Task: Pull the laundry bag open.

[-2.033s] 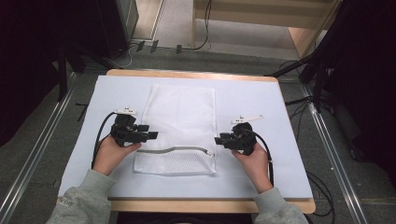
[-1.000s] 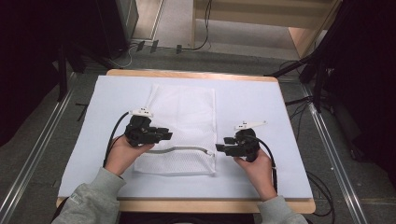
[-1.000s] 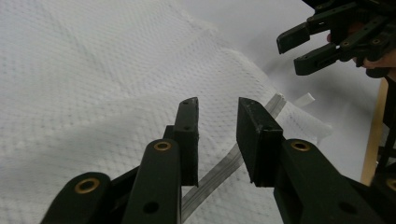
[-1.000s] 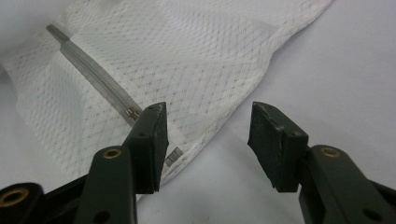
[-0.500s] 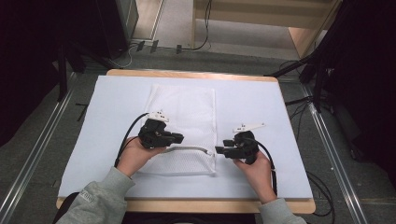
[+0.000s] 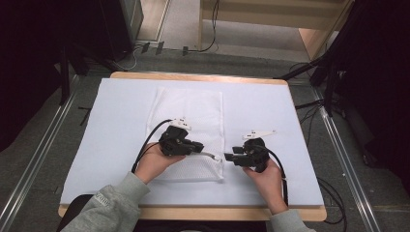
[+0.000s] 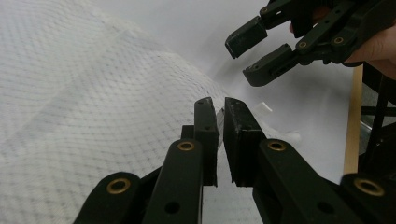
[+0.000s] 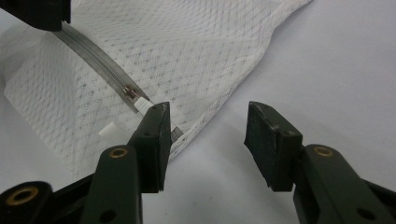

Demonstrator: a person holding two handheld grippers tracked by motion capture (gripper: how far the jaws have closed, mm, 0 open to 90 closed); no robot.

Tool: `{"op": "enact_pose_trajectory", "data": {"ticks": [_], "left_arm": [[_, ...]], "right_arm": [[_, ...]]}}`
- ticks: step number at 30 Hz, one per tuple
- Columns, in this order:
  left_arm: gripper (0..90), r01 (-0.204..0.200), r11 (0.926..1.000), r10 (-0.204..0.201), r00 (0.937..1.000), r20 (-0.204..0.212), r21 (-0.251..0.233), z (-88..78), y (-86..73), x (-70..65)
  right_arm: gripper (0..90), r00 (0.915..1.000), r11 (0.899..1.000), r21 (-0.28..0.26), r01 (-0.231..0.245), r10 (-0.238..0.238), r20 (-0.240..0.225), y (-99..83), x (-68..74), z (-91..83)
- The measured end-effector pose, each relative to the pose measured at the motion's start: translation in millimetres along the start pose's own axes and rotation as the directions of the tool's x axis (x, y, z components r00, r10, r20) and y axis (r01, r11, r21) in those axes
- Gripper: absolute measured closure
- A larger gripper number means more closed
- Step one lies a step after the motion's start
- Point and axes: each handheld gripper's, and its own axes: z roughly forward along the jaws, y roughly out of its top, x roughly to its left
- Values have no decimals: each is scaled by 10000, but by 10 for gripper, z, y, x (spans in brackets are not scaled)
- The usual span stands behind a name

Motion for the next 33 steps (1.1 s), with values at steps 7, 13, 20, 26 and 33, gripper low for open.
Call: {"op": "enact_pose_trajectory", "data": {"ticks": [7, 13, 20, 26, 33], "left_arm": [[845, 113, 9993, -116, 9999, 96, 362, 173, -20, 37], [845, 320, 9972, -334, 9992, 201, 677, 240, -76, 71], [843, 351, 9954, -365, 9992, 136, 887, 334, -150, 59], [834, 133, 9910, -152, 9998, 127, 1335, 464, -208, 1], [833, 230, 9953, -258, 9993, 285, 936, 509, -270, -5]], "right_arm": [[521, 10000, 10000, -13, -10, 10, 24, -19, 6, -2], [525, 10000, 10000, 1, -31, 31, 20, -19, 10, 7], [539, 10000, 10000, -46, -24, 24, -40, -14, 21, 13], [595, 9999, 10000, -9, -76, 76, -153, -7, 36, 25], [657, 9996, 9999, 138, 40, -36, -282, 8, 52, 112]]}}
